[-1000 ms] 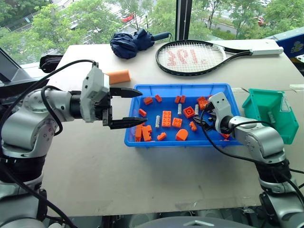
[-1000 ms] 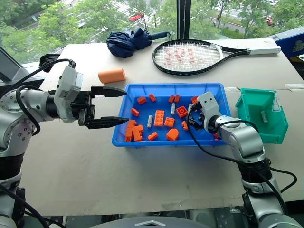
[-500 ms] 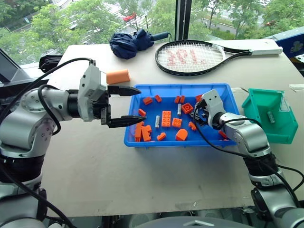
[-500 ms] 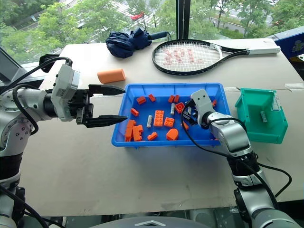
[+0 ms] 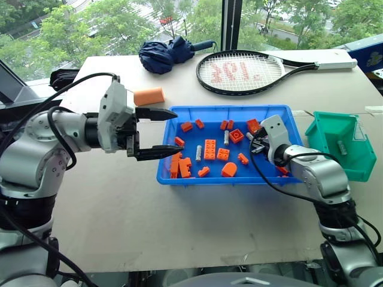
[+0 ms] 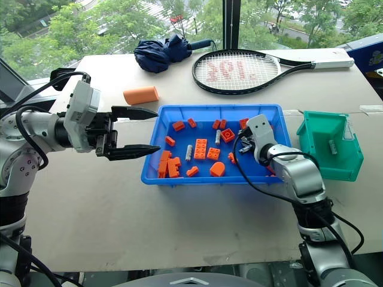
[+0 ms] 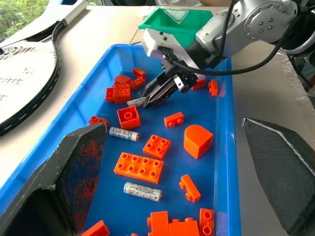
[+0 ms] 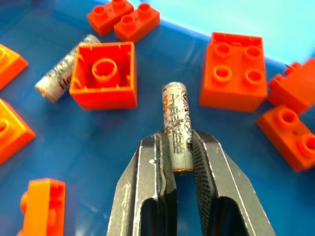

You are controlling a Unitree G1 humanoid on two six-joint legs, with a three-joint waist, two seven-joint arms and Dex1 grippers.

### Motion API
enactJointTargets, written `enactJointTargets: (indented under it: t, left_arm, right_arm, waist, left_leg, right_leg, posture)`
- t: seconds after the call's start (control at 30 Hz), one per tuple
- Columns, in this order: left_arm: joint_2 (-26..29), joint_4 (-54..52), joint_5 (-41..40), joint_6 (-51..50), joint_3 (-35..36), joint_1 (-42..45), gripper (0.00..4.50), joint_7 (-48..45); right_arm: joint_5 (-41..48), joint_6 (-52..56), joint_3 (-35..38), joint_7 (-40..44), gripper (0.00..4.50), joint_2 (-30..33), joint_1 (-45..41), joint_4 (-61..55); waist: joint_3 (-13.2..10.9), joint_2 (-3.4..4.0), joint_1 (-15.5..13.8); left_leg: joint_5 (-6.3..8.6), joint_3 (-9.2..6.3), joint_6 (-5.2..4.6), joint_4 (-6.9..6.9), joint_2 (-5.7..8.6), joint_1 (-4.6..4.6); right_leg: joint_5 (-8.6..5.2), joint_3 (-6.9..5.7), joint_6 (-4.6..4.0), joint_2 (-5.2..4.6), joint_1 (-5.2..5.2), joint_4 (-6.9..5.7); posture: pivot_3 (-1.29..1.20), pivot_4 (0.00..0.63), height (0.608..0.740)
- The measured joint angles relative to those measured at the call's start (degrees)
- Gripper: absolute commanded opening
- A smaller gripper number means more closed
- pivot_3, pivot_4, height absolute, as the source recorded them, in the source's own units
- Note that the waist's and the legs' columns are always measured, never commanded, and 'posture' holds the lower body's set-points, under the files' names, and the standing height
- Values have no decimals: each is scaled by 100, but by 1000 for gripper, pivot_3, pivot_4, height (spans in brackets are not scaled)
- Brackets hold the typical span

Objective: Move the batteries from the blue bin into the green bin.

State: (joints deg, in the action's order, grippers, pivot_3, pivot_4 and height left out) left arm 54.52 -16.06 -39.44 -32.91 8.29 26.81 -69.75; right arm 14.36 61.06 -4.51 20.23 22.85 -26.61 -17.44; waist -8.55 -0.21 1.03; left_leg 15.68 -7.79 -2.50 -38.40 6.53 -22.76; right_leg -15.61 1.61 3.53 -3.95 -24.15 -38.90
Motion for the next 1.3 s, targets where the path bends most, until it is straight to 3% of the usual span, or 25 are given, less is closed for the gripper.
enactJointTargets:
  t: [0.17, 0.3, 0.43, 0.5, 0.67, 0.7, 0.73, 0.93, 1.07, 1.17, 1.3]
  left_arm:
    - [-130, -29, -155, -103, 9, 93, 4500, 78]
    - [-266, -58, -340, -239, 8, 322, 4500, 195]
    - [-503, -77, -567, -426, 2, 615, 4500, 353]
    - [-622, -73, -574, -440, -28, 726, 4500, 434]
    - [-746, -57, -563, -437, -189, 850, 4500, 470]
    - [-758, -52, -560, -435, -217, 853, 4500, 455]
    - [-760, -32, -552, -425, -219, 854, 4500, 437]
    - [-636, 167, -330, -284, -206, 738, 4500, 241]
    - [-421, 370, -125, -52, -78, 298, 4500, 106]
    - [-273, 497, -17, 106, 93, 22, 4500, 28]
    - [-146, 519, 17, 220, 300, -248, 4500, -16]
  right_arm:
    - [930, 495, 1039, 724, 56, 830, -138, -1479]
    - [1342, 978, 1955, 1089, 56, 1787, -37, -1715]
    - [1325, 894, 2855, 1316, 56, 2545, 506, -1326]
    - [1249, 656, 3168, 1354, 56, 2611, 870, -917]
    - [927, -78, 3223, 1432, 56, 2711, 1526, -74]
    - [861, -239, 3194, 1464, 502, 2740, 1605, 42]
    - [805, -423, 3152, 1526, 1234, 2786, 1685, 151]
    - [595, -916, 3028, 1480, 4019, 2910, 1505, 458]
    - [922, -406, 2749, 1212, 4019, 2567, 527, -23]
    - [1460, 245, 2066, 790, 4019, 1449, -201, -851]
    - [1668, 626, 918, 274, 4019, 92, -456, -1158]
  waist:
    - [-3, 5, -9]
    - [-2, 4, -51]
    - [0, 0, -74]
    - [1, -3, -58]
    - [2, -1, -14]
    - [1, -1, -14]
    - [1, -1, -16]
    - [1, 0, -13]
    - [1, 1, 50]
    - [2, -4, 104]
    - [2, -4, 88]
  left_leg:
    - [0, -3, 0, 1, -1, -1]
    - [1, -2, -2, -1, 2, -2]
    - [1, -1, -2, -1, 2, 0]
    - [0, 0, -2, -2, 1, 2]
    - [0, 10, -2, -1, 0, 7]
    - [0, 9, -2, -1, 0, 7]
    - [0, 9, -2, -1, 0, 7]
    - [0, 11, -1, -1, 0, 8]
    - [-1, 11, 0, 4, -10, 12]
    - [-2, 3, 4, 6, -22, 9]
    - [-2, 2, 3, 4, -11, -2]
  right_leg:
    - [0, -3, 0, 0, 1, 1]
    - [0, -4, 0, -6, 4, 3]
    - [0, -4, 0, -6, 9, 4]
    - [0, -4, 0, -5, 10, 1]
    - [0, 6, 0, -5, 9, -4]
    - [0, 6, 0, -4, 9, -4]
    - [0, 6, 0, -4, 8, -4]
    - [0, 9, 0, -3, 8, -3]
    - [0, 11, 0, 5, 7, -3]
    - [0, 1, -2, 13, 8, 2]
    - [0, -1, -2, 2, -1, 3]
  posture:
    - [0, 150, 740]
    - [0, 150, 740]
    - [0, 150, 740]
    - [0, 150, 740]
    - [0, 150, 740]
    - [0, 150, 740]
    - [0, 150, 740]
    - [0, 150, 740]
    - [0, 150, 740]
    - [0, 150, 740]
    - [0, 150, 740]
